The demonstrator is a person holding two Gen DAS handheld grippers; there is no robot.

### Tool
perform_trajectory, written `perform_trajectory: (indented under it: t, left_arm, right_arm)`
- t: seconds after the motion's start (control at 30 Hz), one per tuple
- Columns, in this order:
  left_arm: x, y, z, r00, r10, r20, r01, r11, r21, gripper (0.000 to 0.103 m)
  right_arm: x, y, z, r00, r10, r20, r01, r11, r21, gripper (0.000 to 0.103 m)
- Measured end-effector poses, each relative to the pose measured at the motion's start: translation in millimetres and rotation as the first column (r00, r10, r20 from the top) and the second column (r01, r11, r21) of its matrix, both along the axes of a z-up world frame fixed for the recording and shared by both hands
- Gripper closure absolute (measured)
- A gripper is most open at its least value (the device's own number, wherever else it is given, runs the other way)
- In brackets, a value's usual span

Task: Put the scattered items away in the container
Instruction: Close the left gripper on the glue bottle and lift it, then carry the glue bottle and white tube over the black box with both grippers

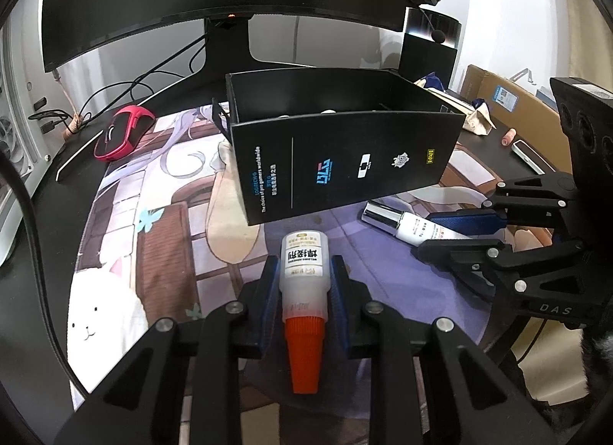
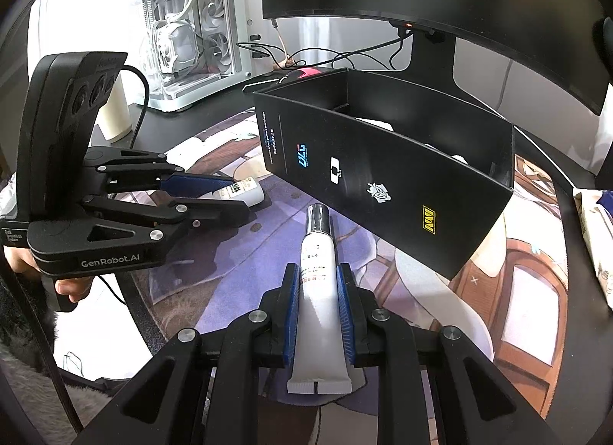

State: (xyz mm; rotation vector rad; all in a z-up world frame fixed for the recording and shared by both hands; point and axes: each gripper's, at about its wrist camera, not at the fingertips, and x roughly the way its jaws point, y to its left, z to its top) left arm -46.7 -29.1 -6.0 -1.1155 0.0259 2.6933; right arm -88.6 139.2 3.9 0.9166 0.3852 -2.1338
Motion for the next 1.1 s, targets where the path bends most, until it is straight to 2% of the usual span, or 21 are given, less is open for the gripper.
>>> perform_trajectory:
  t: [0.97,1.1]
  left_arm:
    - [2.8,2.3,31.5,0.998,0.007,-0.064,-0.006,1.000,0.022,0.080]
    - [3.7,2.3,39.6,0.997,-0.002,-0.081,0.004,1.000,0.025,0.087]
  right_arm:
    - [8.2,20.2,26.5,0.998,-0.029,-0.056,0.027,0.999,-0.035,0.084]
    - [8.4,25.4,32.2,0.997,-0.040,-0.064,0.037,0.998,-0.044,0.084]
